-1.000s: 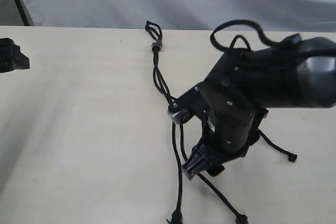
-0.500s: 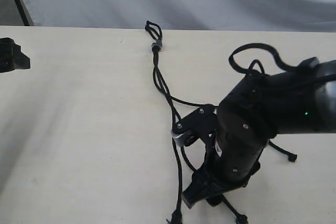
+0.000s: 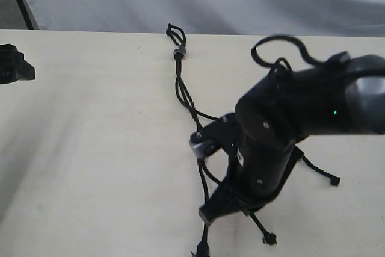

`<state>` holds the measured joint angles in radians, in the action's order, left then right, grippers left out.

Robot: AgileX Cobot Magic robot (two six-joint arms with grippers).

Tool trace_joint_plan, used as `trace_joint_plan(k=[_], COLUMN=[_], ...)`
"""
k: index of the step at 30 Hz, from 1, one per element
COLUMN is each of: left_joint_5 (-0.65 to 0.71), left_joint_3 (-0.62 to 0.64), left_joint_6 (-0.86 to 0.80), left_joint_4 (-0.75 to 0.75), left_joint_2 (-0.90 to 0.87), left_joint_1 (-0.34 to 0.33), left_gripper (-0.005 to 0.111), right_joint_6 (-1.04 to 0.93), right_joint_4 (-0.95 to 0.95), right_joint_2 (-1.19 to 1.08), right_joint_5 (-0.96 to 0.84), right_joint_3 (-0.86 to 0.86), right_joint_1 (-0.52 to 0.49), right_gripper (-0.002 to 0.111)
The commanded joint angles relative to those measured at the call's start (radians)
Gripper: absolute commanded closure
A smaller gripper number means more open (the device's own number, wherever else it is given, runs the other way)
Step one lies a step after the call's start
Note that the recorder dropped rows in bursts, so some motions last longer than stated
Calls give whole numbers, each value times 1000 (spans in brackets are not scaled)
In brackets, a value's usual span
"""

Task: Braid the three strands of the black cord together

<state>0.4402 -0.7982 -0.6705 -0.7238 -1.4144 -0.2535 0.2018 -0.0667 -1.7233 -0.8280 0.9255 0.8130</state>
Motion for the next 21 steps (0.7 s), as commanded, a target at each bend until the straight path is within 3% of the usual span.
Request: trace_joint_plan(k=[1,6,16,21], left_joint_5=[5,5,6,6], left_joint_3=[1,1,1,1], left_joint_6=[-5,-7,-6,-6], left_joint_4=[-16,-20,-20,-20], left_joint_2=[6,6,6,6], left_joint_1=[-1,-1,-1,-1], left_gripper=[27,27,27,27], right_joint_6=[-6,-3,21,7], right_joint_4=[-1,121,503,496], right_joint_2=[46,1,-205,-255], right_joint_5=[-94,-25,198,195], right_joint_3=[148,236,236,236], right_joint_1=[-5,-5,-5,-5], right_gripper=[108,108,108,108])
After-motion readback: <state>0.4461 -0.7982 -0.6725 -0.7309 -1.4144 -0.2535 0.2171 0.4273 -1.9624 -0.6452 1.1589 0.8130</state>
